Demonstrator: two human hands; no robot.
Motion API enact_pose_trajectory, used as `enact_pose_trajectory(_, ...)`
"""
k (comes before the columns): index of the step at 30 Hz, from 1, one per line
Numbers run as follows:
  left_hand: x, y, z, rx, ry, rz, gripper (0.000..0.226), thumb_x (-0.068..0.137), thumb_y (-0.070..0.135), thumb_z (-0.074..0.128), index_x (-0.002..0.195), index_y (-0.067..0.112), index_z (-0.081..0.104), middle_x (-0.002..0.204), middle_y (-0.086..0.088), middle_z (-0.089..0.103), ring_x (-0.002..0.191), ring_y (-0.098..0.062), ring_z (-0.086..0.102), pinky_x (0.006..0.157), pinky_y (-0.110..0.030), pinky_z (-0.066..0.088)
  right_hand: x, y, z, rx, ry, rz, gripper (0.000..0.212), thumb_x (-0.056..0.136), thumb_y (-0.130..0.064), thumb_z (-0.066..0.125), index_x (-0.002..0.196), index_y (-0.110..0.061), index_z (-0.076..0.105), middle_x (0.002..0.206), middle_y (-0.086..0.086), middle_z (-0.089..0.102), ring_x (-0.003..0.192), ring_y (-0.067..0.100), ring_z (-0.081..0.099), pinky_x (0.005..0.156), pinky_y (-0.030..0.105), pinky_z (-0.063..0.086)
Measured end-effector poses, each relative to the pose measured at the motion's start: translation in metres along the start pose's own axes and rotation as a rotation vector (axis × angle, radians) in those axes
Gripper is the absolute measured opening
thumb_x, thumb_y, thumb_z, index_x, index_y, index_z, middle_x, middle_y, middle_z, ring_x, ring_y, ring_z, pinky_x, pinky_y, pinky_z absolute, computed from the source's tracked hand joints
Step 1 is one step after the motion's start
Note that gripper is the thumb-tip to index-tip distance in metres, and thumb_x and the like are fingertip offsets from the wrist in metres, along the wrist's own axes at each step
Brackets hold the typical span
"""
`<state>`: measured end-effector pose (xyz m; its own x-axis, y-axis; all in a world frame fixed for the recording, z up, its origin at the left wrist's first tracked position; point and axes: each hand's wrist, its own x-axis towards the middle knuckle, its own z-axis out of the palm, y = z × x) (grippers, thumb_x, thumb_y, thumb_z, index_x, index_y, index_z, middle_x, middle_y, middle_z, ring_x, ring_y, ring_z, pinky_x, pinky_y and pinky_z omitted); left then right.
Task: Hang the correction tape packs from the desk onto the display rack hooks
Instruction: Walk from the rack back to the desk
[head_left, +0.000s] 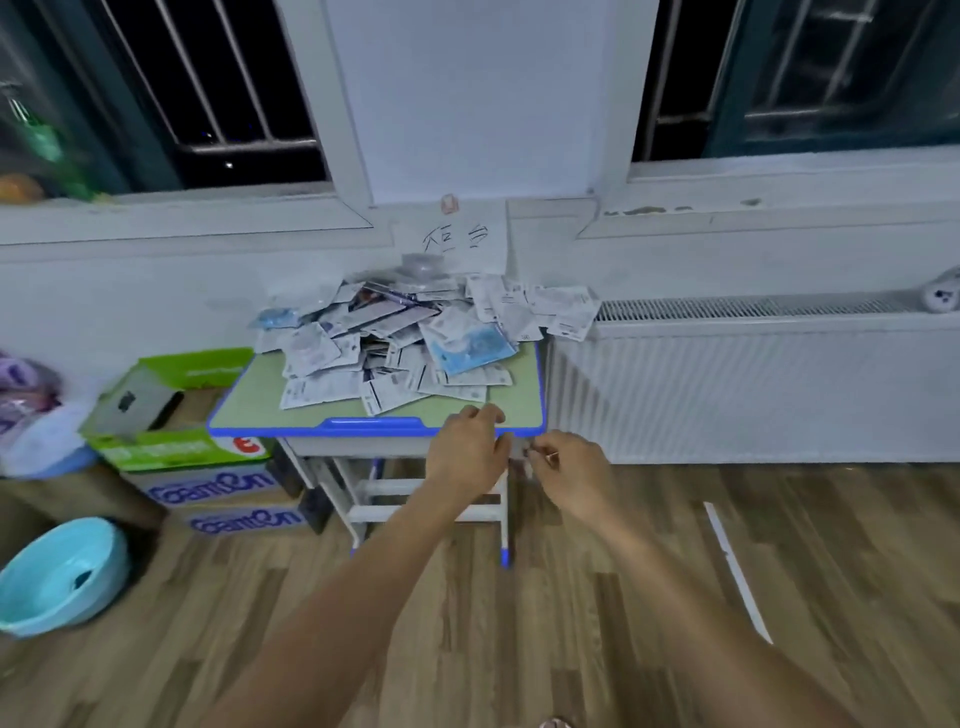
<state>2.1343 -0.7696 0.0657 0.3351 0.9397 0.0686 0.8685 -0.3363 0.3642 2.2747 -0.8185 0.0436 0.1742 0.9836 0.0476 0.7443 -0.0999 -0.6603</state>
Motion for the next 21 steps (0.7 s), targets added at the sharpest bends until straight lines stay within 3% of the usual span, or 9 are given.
enact_pose_trajectory(5,0.064,-0.029,-0.002,0.026,-0.007,-0.089,0.037,0.098,0.033,0.048,0.131,0.016,0.051,0.126,-0.009,0.054,0.114,-0.028,0.053,0.091,-0.039,0.047,0.076,0.004,0.01,0.009,-0.069,0.016,0.027,0.095,-0.027,0.052,0.118,-0.016,0.063,0.115,0.002,0.064,0.103,0.017,0.06,0.086,0.025,0.043)
enact_pose_trajectory(14,0.159,-0.101,0.006,-0.008,-0.05,-0.198,0.039,0.098,0.035,0.049,0.131,0.015,0.049,0.128,-0.01,0.052,0.112,-0.028,0.053,0.088,-0.038,0.046,0.189,-0.009,0.059,0.032,-0.175,0.042,0.025,0.093,-0.027,0.056,0.115,-0.016,0.063,0.115,0.001,0.064,0.103,0.015,0.06,0.084,0.025,0.044)
enact_pose_trajectory(21,0.266,-0.184,-0.012,-0.011,-0.05,-0.185,0.04,0.097,0.035,0.049,0.131,0.013,0.049,0.13,-0.012,0.051,0.118,-0.029,0.05,0.093,-0.037,0.044,0.306,-0.052,0.11,0.079,-0.185,0.092,0.023,0.093,-0.018,0.055,0.113,-0.011,0.063,0.113,0.005,0.066,0.102,0.02,0.061,0.084,0.027,0.045)
